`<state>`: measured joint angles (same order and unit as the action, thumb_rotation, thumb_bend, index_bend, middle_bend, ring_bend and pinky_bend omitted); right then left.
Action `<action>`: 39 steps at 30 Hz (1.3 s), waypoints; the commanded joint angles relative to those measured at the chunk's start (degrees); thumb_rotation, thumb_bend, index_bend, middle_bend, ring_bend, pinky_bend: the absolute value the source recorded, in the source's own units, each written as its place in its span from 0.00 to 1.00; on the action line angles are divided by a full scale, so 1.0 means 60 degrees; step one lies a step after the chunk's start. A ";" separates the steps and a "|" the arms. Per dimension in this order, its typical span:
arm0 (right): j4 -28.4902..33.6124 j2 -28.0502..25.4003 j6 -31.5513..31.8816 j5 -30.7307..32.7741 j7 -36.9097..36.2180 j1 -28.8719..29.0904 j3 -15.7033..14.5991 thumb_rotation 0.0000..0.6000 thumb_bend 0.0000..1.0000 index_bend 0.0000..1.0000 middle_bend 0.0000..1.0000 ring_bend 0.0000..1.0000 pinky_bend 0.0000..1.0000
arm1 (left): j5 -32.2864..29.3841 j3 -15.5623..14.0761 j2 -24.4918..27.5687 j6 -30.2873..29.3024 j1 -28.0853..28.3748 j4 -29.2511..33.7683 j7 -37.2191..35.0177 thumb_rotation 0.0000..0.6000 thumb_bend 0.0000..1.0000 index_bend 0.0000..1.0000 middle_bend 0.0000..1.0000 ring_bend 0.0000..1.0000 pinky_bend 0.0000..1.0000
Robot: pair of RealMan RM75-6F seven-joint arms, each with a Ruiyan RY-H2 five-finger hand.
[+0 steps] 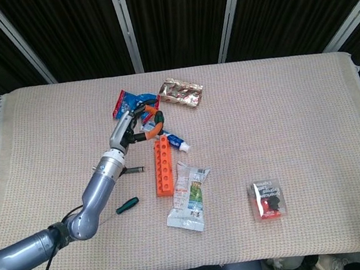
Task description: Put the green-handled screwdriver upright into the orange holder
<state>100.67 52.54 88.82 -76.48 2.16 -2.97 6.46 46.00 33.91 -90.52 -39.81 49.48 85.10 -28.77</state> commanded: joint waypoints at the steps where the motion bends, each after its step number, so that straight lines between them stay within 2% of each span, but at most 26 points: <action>1: 0.0001 -0.0003 -0.0006 0.0007 0.0011 0.0004 0.0004 1.00 0.00 0.22 0.20 0.03 0.22 | -0.0008 -0.0024 0.0005 0.0012 0.0048 -0.0023 -0.0004 0.94 0.59 0.61 0.13 0.00 0.03; 9: 0.0017 -0.0007 -0.0009 0.0026 0.0006 -0.0002 0.0008 1.00 0.00 0.22 0.20 0.03 0.22 | -0.0052 -0.0035 -0.0002 0.0079 0.0121 -0.0048 -0.0166 0.94 0.59 0.61 0.13 0.00 0.03; 26: -0.0070 -0.0002 0.0056 0.0039 -0.0121 -0.0086 -0.0007 1.00 0.00 0.22 0.20 0.03 0.22 | -0.0010 -0.0369 -0.0035 0.0107 0.0113 -0.0091 -0.0219 0.94 0.59 0.62 0.13 0.00 0.03; 31: -0.0108 0.0021 0.0058 0.0048 -0.0164 -0.0107 -0.0016 1.00 0.00 0.22 0.20 0.03 0.22 | 0.0617 -0.0701 0.0108 0.0212 -0.0060 0.0113 -0.0180 0.93 0.59 0.61 0.12 0.00 0.03; 39: -0.0157 0.0019 0.0061 0.0039 -0.0227 -0.0124 -0.0013 1.00 0.00 0.22 0.20 0.03 0.22 | 0.1465 -0.1033 0.0009 -0.0224 -0.0455 0.0265 -0.0444 0.82 0.59 0.60 0.12 0.00 0.03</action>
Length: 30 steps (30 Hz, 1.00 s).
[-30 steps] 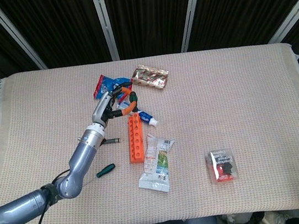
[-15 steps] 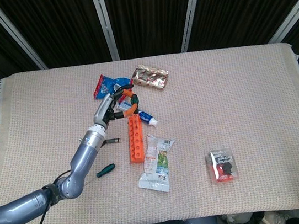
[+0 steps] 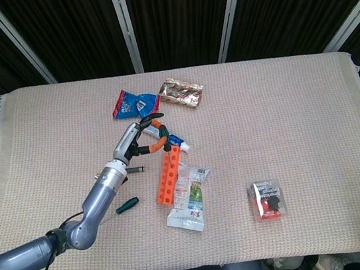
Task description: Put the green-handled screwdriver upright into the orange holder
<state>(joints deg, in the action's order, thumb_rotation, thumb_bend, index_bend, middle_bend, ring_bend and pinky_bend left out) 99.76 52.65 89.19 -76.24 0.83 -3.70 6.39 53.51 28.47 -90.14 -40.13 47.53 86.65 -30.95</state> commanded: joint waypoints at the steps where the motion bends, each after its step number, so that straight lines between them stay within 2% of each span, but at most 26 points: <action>1: -0.0012 -0.0001 -0.0002 -0.0001 -0.0011 -0.0004 -0.0001 1.00 0.00 0.22 0.20 0.03 0.22 | 0.0287 -0.0166 -0.0070 -0.0218 -0.0169 -0.0002 -0.0111 0.82 0.59 0.60 0.12 0.00 0.03; 12: -0.0032 0.0003 -0.0041 -0.0006 -0.0025 0.0014 0.0009 1.00 0.00 0.22 0.20 0.03 0.22 | 0.0807 -0.0312 -0.0014 -0.0239 -0.0329 -0.0162 -0.0492 0.75 0.59 0.60 0.12 0.00 0.02; 22: 0.0057 -0.0025 0.0035 -0.0028 0.0049 -0.0028 0.0001 1.00 0.00 0.22 0.20 0.03 0.22 | 0.2061 -0.0594 0.0083 -0.0708 -0.0191 -0.0142 -0.0145 0.75 0.56 0.56 0.10 0.00 0.01; 30: 0.0069 -0.0024 0.0051 -0.0018 0.0046 -0.0044 0.0004 1.00 0.00 0.22 0.20 0.03 0.22 | 0.2715 -0.0999 0.0292 -0.1043 -0.0096 -0.0119 0.0521 0.72 0.49 0.43 0.05 0.00 0.00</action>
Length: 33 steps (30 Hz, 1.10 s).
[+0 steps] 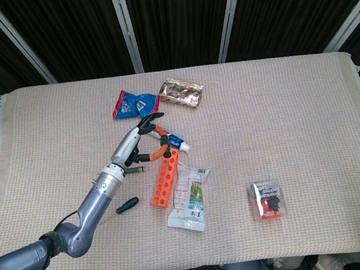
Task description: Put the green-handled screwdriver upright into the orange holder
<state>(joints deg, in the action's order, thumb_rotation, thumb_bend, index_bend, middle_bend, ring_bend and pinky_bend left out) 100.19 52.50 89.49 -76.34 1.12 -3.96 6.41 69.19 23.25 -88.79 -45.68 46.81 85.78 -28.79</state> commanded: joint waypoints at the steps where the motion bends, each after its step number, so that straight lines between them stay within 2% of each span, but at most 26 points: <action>1: -0.0007 0.0003 0.0003 -0.0001 -0.0010 0.0000 0.0005 1.00 0.00 0.22 0.20 0.03 0.22 | 0.0137 -0.0174 0.0080 -0.0160 0.0019 0.0035 0.0221 0.72 0.48 0.43 0.05 0.00 0.00; 10: -0.0023 0.0008 -0.0035 0.0010 -0.0023 0.0022 0.0017 1.00 0.00 0.22 0.20 0.03 0.22 | 0.0386 -0.0522 0.0132 -0.0599 -0.0103 0.0064 0.0544 0.71 0.48 0.42 0.04 0.00 0.00; 15: -0.0015 0.0017 -0.0055 -0.0011 0.0002 0.0034 0.0008 1.00 0.00 0.22 0.20 0.03 0.22 | 0.0489 -0.0624 0.0220 -0.0778 -0.0203 0.0202 0.0378 0.68 0.41 0.40 0.04 0.00 0.00; 19: 0.0030 -0.0009 -0.0022 -0.0044 0.0056 0.0042 0.0019 1.00 0.00 0.22 0.20 0.03 0.22 | 0.0511 -0.0539 0.0472 -0.1039 -0.0298 0.0400 0.0387 0.62 0.33 0.30 0.02 0.00 0.00; 24: 0.0034 0.0003 -0.0072 -0.0045 0.0085 0.0070 0.0012 1.00 0.00 0.22 0.20 0.03 0.22 | 0.0279 -0.0496 0.0932 -0.1268 -0.0439 0.0669 0.0947 0.58 0.27 0.15 0.00 0.00 0.00; 28: -0.0006 0.0036 -0.0186 -0.0027 0.0095 0.0137 0.0017 1.00 0.00 0.22 0.20 0.03 0.22 | -0.0472 -0.0441 0.1435 -0.0858 -0.0513 0.1131 0.1041 0.56 0.27 0.07 0.00 0.00 0.00; 33: -0.0027 0.0066 -0.0278 -0.0057 0.0100 0.0210 0.0019 1.00 0.00 0.22 0.20 0.03 0.22 | -0.1378 -0.0235 0.1599 0.0176 -0.0288 0.1335 0.0385 0.47 0.28 0.00 0.00 0.00 0.00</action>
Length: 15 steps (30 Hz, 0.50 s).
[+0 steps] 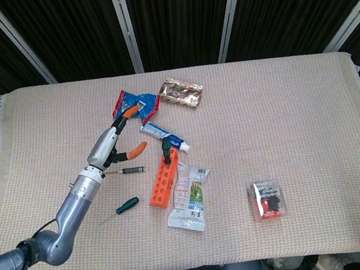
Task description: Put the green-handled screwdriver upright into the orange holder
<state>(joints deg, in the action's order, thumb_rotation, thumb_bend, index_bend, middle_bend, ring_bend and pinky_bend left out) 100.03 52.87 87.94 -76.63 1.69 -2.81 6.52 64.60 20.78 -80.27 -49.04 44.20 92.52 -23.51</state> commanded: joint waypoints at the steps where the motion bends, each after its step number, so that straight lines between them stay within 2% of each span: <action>1: 0.0006 0.0008 -0.0044 -0.0024 0.0019 0.0041 0.0002 1.00 0.00 0.22 0.20 0.03 0.22 | -0.0951 0.0339 0.0174 0.1212 0.0278 0.0207 -0.0936 0.46 0.30 0.00 0.00 0.00 0.00; 3: 0.0016 0.0010 -0.0053 -0.0032 0.0033 0.0056 0.0004 1.00 0.00 0.22 0.20 0.03 0.22 | -0.1185 0.0498 0.0162 0.1644 0.0436 0.0083 -0.1272 0.42 0.37 0.00 0.00 0.00 0.00; 8: 0.0077 -0.0019 0.0011 -0.0030 0.0080 0.0032 0.0006 1.00 0.00 0.22 0.20 0.03 0.22 | -0.1602 0.0810 -0.0163 0.2198 0.0879 -0.0495 -0.1643 0.40 0.47 0.06 0.04 0.00 0.05; 15: 0.0141 -0.0069 0.0237 0.0055 0.0082 -0.0149 -0.0026 1.00 0.00 0.22 0.20 0.03 0.22 | -0.2455 0.0828 -0.0869 0.2637 0.1568 -0.1586 -0.1415 0.40 0.50 0.13 0.16 0.05 0.12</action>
<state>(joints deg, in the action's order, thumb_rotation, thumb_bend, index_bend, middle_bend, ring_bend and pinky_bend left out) 100.85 52.47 89.32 -76.34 2.20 -3.66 6.39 51.49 25.80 -84.08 -34.28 52.19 84.78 -32.70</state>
